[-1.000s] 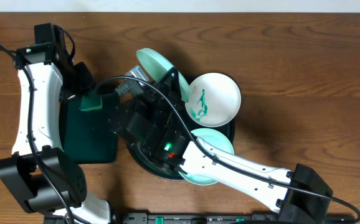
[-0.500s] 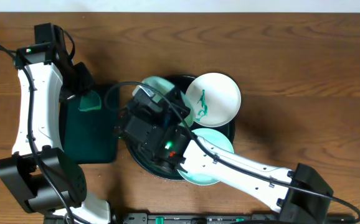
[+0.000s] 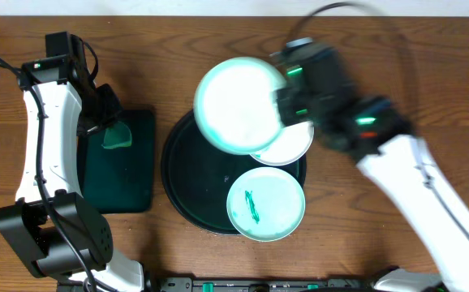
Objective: Clean dirty plates on tray and stack at the side
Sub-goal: 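Lift the scrubbed plate with right gripper and place it right of tray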
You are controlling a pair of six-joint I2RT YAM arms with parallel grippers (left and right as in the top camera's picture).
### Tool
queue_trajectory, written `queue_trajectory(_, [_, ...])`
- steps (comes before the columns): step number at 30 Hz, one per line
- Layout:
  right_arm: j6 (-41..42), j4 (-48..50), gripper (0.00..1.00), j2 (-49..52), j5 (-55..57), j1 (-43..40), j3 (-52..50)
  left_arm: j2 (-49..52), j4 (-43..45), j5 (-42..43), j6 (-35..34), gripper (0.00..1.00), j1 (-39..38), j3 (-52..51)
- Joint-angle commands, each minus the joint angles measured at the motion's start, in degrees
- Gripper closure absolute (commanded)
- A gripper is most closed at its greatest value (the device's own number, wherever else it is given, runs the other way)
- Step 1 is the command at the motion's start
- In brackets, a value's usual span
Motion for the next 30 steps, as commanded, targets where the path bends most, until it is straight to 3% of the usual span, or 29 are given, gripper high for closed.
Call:
queue_trajectory(1, [3.5,-3.9,0.99,-4.5,-14.7,-10.1,0.9,-0.1,-0.5,-0.7,1.2,0.93,0.1,0.0])
queue_trajectory(6, [3.1,-13.6,0.99,-7.1,-15.6,-26.6,0.7,-0.1,-0.4,-0.7,1.2,0.93,0.1,0.0])
queue_trajectory(12, [1.7,-17.9,0.99,-5.5,-10.7,-37.2,-6.7,-0.1,-0.4,-0.7,1.2,0.93,0.0,0.0])
queue_trajectory(22, [-0.7,-3.6,0.99,-0.2,-7.8,-45.0,-27.3,-0.1,-0.4,-0.7,1.2,0.93,0.0,0.0])
queue_trajectory(30, [-8.7,6.8,0.99,6.9,-7.7,-46.6,-31.1,-0.1,-0.4,-0.7,1.2,0.93,0.0,0.0])
